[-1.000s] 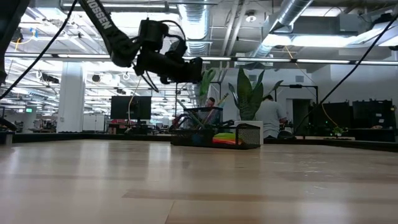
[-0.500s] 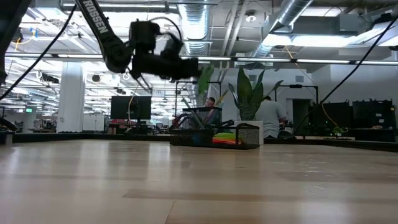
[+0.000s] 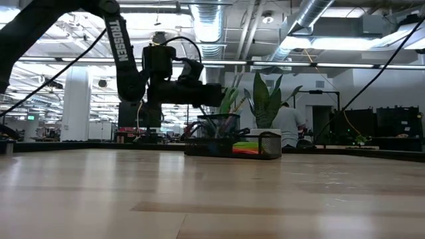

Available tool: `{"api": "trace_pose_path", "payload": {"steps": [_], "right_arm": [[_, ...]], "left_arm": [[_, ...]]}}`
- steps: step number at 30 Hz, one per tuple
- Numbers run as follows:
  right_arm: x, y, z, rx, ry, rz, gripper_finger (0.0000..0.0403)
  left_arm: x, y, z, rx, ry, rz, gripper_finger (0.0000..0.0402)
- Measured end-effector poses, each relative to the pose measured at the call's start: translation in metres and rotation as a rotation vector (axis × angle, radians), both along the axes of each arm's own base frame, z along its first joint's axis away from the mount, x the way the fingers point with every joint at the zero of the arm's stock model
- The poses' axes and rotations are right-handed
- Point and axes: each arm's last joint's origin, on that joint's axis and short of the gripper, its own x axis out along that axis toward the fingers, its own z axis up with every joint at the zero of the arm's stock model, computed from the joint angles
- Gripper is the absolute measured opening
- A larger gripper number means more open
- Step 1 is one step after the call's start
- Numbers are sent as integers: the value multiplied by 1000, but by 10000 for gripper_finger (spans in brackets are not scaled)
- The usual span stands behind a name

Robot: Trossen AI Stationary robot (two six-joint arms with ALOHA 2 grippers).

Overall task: Pick and place office supplies into organizer
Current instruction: Put the green scissors into the black desk organizer

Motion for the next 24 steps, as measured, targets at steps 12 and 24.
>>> {"api": "trace_pose_path", "payload": {"steps": [12,24], "right_arm": [[-1,3,0,31,-3,122,43],[-19,-1,11,121,-19,62,43]], "left_arm": [[13,-2,7,14,25,63,143],[-7,-30,117,155,-53,66,194]]}}
